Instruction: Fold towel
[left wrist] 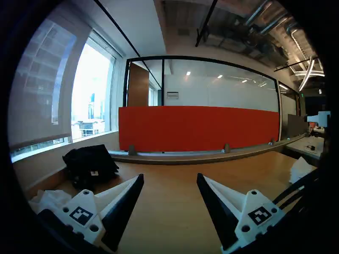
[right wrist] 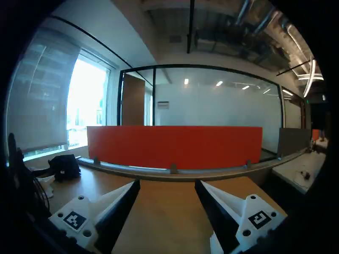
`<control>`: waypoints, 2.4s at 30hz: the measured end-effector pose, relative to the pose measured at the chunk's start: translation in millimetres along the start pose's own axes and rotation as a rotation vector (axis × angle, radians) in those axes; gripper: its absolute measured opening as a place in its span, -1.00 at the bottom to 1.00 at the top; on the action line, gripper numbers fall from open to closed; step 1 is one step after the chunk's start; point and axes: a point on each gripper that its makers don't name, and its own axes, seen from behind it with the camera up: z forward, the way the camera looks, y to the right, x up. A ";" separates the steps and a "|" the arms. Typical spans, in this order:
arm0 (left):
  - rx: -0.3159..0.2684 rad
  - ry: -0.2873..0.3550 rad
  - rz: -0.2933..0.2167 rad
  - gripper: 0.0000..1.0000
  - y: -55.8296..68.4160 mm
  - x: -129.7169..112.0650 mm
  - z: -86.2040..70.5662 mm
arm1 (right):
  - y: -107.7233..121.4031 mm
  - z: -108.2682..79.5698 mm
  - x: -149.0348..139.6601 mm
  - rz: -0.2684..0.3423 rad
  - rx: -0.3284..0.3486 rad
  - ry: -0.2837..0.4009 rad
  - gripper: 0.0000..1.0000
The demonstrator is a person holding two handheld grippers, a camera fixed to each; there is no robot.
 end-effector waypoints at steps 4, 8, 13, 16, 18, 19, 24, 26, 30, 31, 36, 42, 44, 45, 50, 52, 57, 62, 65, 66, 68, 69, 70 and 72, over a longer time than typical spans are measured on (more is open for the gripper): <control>0.004 0.008 0.004 0.86 -5.0 -13.5 -1.9 | 0.4 2.4 -4.3 0.015 -0.003 0.009 1.00; 0.008 0.019 0.006 0.86 -10.6 -24.1 -3.5 | -1.0 3.8 -7.1 0.037 0.000 0.021 1.00; 0.010 0.030 -0.005 0.86 -17.4 -36.5 -5.1 | 0.6 4.9 -11.8 0.039 -0.008 0.027 1.00; 0.016 0.037 -0.011 0.85 -22.6 -43.9 -7.6 | 1.2 6.4 -15.3 0.035 -0.010 0.023 1.00; 0.023 0.039 -0.015 0.86 -26.3 -49.9 -9.6 | 1.5 7.6 -16.4 0.035 -0.011 0.023 1.00; 0.026 0.038 -0.019 0.86 -27.8 -53.5 -10.5 | 1.7 8.0 -16.2 0.037 -0.012 0.025 1.00; 0.036 0.047 -0.043 0.85 -33.5 -65.5 -13.4 | -1.0 9.4 -14.7 0.042 -0.012 0.038 1.00; 0.034 0.054 -0.051 0.85 -33.9 -66.4 -13.4 | -2.6 9.7 -14.5 0.042 -0.010 0.039 1.00; 0.032 0.071 -0.054 0.85 -36.4 -65.3 -12.5 | -5.0 10.1 -16.0 0.033 -0.007 0.039 1.00; 0.035 0.072 -0.050 0.85 -37.6 -65.7 -12.6 | -5.7 10.1 -17.3 0.030 -0.005 0.038 1.00; 0.050 0.068 -0.044 0.85 -41.8 -70.8 -13.5 | -7.8 10.0 -22.5 0.021 0.000 0.033 1.00; 0.048 0.065 -0.036 0.86 -39.5 -73.5 -14.0 | -7.6 10.5 -23.7 0.024 -0.002 0.028 1.00; 0.047 0.056 -0.034 0.85 -38.7 -76.3 -13.7 | -8.4 10.5 -23.0 0.024 0.001 0.028 1.00; 0.048 0.053 -0.030 0.85 -38.4 -77.1 -13.6 | -8.7 10.5 -22.9 0.023 0.002 0.028 1.00; 0.049 0.051 -0.007 0.85 -36.9 -78.5 -13.6 | -10.1 10.9 -24.0 0.017 0.008 0.023 1.00; 0.048 0.051 0.001 0.85 -35.6 -79.0 -14.0 | -10.0 11.2 -24.6 0.018 0.010 0.023 1.00; 0.046 0.050 0.003 0.85 -35.1 -80.3 -14.0 | -7.1 12.1 -26.5 0.022 0.012 0.023 1.00; 0.046 0.049 0.010 0.86 -34.2 -81.7 -13.6 | -3.6 12.3 -24.9 0.027 0.012 0.035 1.00; 0.046 0.049 0.010 0.86 -33.8 -81.8 -13.2 | -0.1 12.9 -22.6 0.031 0.006 0.048 1.00; 0.046 0.049 0.009 0.86 -33.8 -81.9 -13.2 | 1.4 13.0 -21.4 0.030 0.003 0.055 1.00; 0.046 0.049 0.009 0.86 -33.9 -82.2 -13.3 | 4.4 12.9 -19.0 0.025 -0.002 0.069 1.00; 0.046 0.049 0.009 0.86 -33.9 -82.5 -13.3 | 6.7 12.6 -18.9 0.021 -0.007 0.076 1.00; 0.047 0.049 0.009 0.86 -34.0 -82.9 -13.3 | 9.1 12.3 -19.4 0.015 -0.012 0.081 1.00; 0.047 0.049 0.009 0.86 -34.1 -83.7 -13.3 | 14.8 11.2 -21.8 0.004 -0.026 0.089 1.00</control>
